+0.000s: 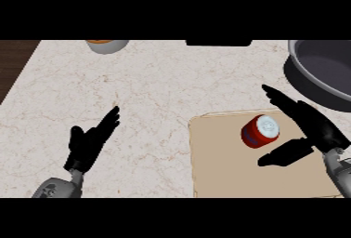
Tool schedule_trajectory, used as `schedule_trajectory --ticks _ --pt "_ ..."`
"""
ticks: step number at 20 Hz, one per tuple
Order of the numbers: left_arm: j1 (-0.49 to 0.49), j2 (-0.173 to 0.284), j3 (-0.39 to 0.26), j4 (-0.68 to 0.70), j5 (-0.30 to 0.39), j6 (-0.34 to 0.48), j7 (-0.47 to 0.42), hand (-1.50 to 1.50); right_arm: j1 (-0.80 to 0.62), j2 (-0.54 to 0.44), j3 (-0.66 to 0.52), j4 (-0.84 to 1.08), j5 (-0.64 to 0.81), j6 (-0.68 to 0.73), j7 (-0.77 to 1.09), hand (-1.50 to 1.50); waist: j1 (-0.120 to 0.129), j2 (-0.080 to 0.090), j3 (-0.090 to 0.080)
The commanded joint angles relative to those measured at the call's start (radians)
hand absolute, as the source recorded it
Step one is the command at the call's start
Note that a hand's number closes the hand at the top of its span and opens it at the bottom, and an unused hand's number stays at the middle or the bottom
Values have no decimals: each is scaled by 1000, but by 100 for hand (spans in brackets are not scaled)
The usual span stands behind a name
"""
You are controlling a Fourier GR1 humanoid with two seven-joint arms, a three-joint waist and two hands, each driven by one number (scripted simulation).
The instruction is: Pick the can from the tray and place it in the pot
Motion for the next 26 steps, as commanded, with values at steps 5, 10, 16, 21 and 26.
schedule_trajectory --ticks 5,10,16,21,26 --pt "-16 -31 62 56 -25 -41 -14 0 18 89 -55 243 169 50 -233 -150 -7 0 0" --pt "-26 -75 73 44 -86 -37 12 0 46 97 -177 271 165 133 -303 -150 -10 -2 0" --pt "37 -90 64 32 -110 -42 -22 0 94 161 -209 278 74 206 -398 -150 -13 -2 0" --pt "32 -90 78 -12 -115 -60 10 0 32 218 -273 397 7 268 -429 -150 -7 -2 0" --pt "13 -65 127 -57 -96 -100 84 0 76 291 -263 488 59 270 -508 -150 -7 -2 0"
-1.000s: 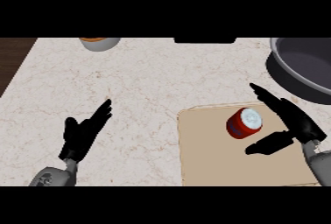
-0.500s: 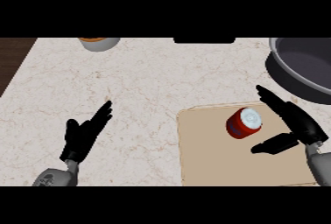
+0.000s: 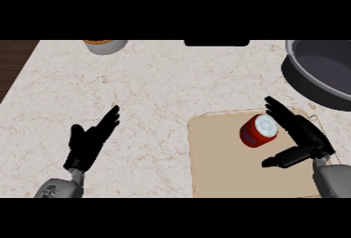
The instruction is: Pick the can from the tray and place it in the pot
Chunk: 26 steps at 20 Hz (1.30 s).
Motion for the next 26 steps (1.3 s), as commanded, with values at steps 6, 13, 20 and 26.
schedule_trajectory --ticks 6,13,20,26 --pt "35 -37 47 -22 -51 -19 -14 0 -32 98 -53 166 34 54 -80 -150 0 0 0" --pt "-27 -60 43 29 -67 -17 -1 0 -76 159 24 334 207 -31 -334 150 1 1 0" --pt "46 -32 61 -57 -34 -60 31 0 -120 139 -64 445 124 61 -412 150 8 1 1" --pt "-4 -36 67 -44 -43 -57 27 0 -89 -214 -224 556 62 283 -634 150 8 14 7"
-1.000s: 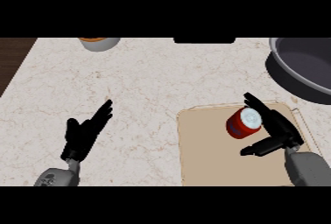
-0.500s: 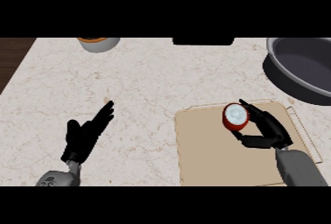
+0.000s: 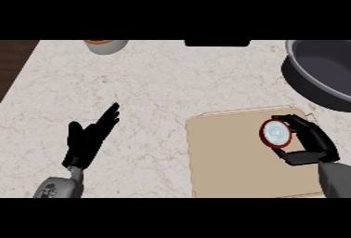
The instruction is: Pick the can from the tray and place it in the pot
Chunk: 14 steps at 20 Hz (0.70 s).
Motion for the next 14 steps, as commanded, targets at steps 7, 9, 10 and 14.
schedule_trajectory --ticks 7,9,10,14 --pt "15 -8 0 -16 -5 11 -26 0 16 -477 -193 147 -77 226 -151 150 1 29 24" --pt "18 -4 1 3 -4 1 -32 0 12 -496 -212 180 -107 262 -167 150 8 34 25" --pt "11 -12 -6 -13 5 -5 -18 0 10 -517 -221 189 -108 253 -173 150 13 31 26" --pt "28 -24 -22 1 -13 6 -30 0 18 -590 -223 205 -86 236 -226 150 20 29 23"
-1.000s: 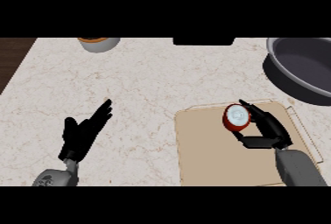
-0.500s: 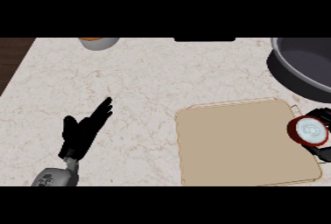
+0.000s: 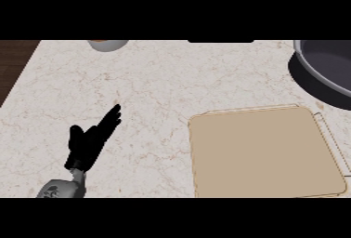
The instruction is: Pick the can from the tray and place it in the pot
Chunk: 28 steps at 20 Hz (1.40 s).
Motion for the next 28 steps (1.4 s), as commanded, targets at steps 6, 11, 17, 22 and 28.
schedule_trajectory --ticks 6,11,17,22,28 --pt "-12 12 5 2 7 -22 -8 0 -9 -130 -21 53 35 22 -229 150 29 0 1" --pt "-25 -7 -16 14 -13 -10 -1 0 -9 -163 6 66 95 -78 -324 150 33 0 -1" --pt "-64 -14 -12 21 0 -21 20 0 -93 -218 43 108 139 -97 -330 150 55 1 -6" --pt "-52 -15 -35 11 -19 -28 8 0 -193 -260 93 131 191 -103 -289 150 82 2 -9" --pt "-81 -28 -34 49 -35 -12 15 0 -307 -232 218 144 329 -166 -272 150 77 3 -12"
